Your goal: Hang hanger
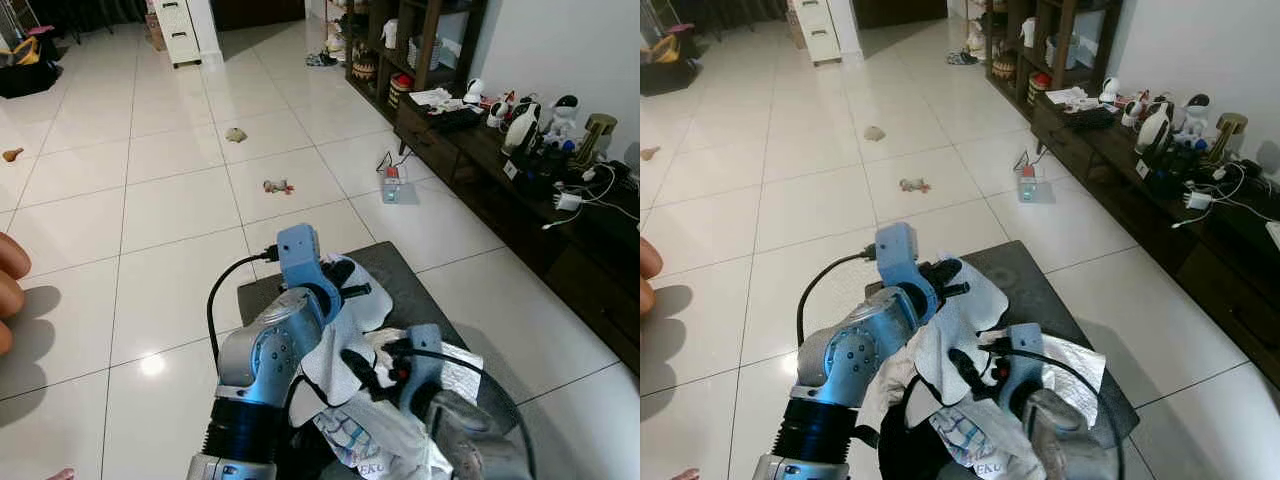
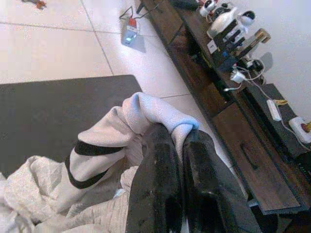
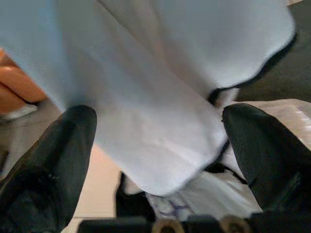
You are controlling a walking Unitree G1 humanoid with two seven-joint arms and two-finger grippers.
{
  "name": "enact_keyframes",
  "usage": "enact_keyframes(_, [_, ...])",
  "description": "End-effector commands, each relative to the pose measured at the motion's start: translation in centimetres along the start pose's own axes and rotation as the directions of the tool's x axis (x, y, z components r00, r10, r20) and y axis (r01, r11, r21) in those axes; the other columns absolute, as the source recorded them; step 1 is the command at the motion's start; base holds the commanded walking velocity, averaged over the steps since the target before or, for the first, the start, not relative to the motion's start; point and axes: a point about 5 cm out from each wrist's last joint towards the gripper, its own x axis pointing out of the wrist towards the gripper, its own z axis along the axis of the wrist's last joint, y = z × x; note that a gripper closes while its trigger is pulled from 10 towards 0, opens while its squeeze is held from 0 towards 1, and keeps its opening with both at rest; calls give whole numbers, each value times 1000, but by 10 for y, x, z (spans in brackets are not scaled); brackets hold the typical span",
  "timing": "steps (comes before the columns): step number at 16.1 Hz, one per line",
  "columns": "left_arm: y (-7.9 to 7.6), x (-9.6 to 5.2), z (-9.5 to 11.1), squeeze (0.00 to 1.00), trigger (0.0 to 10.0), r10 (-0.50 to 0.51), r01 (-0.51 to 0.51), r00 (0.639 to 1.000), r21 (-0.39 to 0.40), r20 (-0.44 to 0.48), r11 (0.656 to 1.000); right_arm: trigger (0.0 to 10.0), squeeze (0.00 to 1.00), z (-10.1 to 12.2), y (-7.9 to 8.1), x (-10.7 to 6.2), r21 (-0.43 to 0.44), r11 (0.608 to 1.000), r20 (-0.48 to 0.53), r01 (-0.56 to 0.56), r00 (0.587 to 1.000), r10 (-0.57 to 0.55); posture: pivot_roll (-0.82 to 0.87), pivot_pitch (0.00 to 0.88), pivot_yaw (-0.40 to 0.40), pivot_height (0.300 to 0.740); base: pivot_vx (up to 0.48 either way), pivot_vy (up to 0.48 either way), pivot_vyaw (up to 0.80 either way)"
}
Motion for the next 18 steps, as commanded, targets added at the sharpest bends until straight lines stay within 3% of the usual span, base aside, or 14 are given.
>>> enact_keyframes(1, [-62, 2, -1, 0, 10000, -161, 162, 987, -107, 13, 981, 10000, 0, -4, 5, 1, 32, 998, -2, -49, 999, 49, -24, 102, 57, 740, 0, 0, 0])
enact_keyframes(2, [-63, 3, 0, 0, 10000, -150, 150, 989, -105, 14, 983, 10000, 0, -4, 10, -2, 23, 989, 2, -144, 990, 144, -23, 104, 59, 740, 0, 0, 0])
enact_keyframes(4, [-62, 3, 1, 0, 10000, -137, 138, 990, -111, 14, 984, 10000, 0, -5, 8, -6, -16, 984, -7, -178, 984, 178, -21, 107, 62, 740, 0, 0, 0])
enact_keyframes(5, [-63, 4, 3, 0, 10000, -133, 133, 991, -115, 15, 984, 10000, 0, -9, 3, -10, -62, 978, -65, -201, 978, 197, -24, 108, 64, 740, 0, 0, 0])
enact_keyframes(7, [-65, 5, 3, 0, 10000, -133, 133, 991, -120, 13, 984, 10000, 0, -11, -6, -6, -159, 975, -109, -156, 984, 140, -23, 109, 68, 740, 0, 0, 0])
enact_keyframes(11, [-72, 4, 3, 0, 10000, -150, 149, 989, -122, 5, 981, 10000, 0, 4, 2, 12, -178, 982, -3, -56, 998, 56, -12, 116, 77, 740, 0, 0, 0])
enact_keyframes(16, [-73, 4, 3, 0, 10000, -152, 151, 988, -121, 1, 981, 10000, 0, -3, 10, 12, -163, 980, -26, -112, 994, 110, -14, 119, 79, 740, 0, 0, 0])
enact_keyframes(17, [-74, 4, 3, 0, 10000, -152, 151, 988, -123, 0, 981, 6784, 0, -3, 8, 11, -190, 977, -30, -97, 995, 93, -15, 118, 78, 740, 0, 0, 0])
enact_keyframes(18, [-75, 4, 2, 0, 10000, -154, 153, 988, -123, 0, 981, 1490, 0, -3, 7, 11, -192, 978, -29, -84, 996, 80, -13, 118, 77, 740, 0, 0, 0])
